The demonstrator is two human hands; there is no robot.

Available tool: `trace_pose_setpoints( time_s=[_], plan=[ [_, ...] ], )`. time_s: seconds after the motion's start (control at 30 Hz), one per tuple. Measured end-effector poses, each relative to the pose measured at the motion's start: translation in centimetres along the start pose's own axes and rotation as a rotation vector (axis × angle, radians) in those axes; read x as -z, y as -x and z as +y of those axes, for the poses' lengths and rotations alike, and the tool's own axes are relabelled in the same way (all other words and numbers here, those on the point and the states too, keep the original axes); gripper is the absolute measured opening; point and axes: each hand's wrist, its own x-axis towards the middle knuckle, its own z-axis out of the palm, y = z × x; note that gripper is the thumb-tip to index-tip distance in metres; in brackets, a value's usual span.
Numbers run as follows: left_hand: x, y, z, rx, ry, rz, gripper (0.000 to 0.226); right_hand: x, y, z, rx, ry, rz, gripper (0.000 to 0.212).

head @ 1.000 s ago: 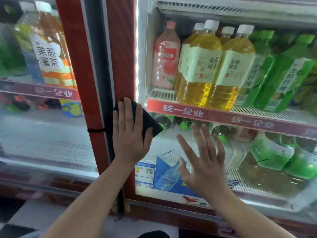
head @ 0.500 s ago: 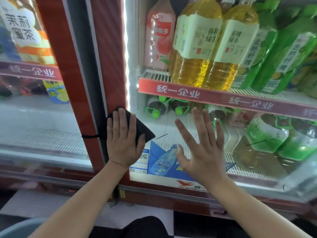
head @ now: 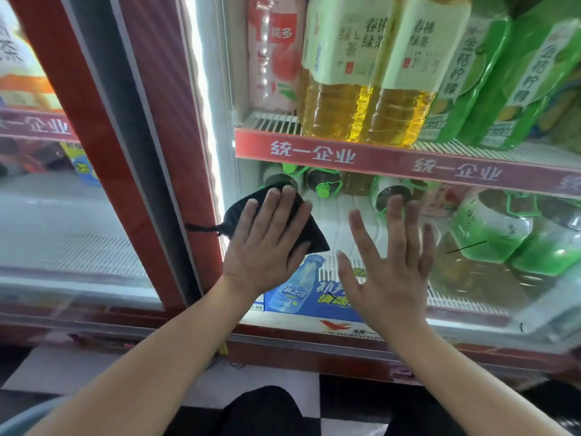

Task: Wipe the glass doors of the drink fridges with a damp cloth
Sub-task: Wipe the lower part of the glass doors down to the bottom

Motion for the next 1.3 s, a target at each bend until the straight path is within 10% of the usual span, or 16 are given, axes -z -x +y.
trace_pose_setpoints(
  time_s=[0.33,0.67,1.1,1.3],
  plan=[
    [0.9,-1.3,-3.5,-0.409,-0.094,-0.05,0.071,1.0,-0.1,0.6,0.025,0.029,-0.059,0.065],
    [2.4,-5.6,-5.0,-0.11,-0.093,0.014,0.071,2.5,-0.2,1.2,0.063,0.043,-0.078,0.069],
    [1.9,-0.3,-7.0,-0.451,-0.147,-0.071,0.066,3.3,-0.3,1.8,0.088,0.035,-0.073,0.073],
    [4.0,-6.9,-7.2,-0.183,-0.141,-0.004,0.072,4.0,-0.4,1.8,0.087,0.003,-0.086,0.076]
  ],
)
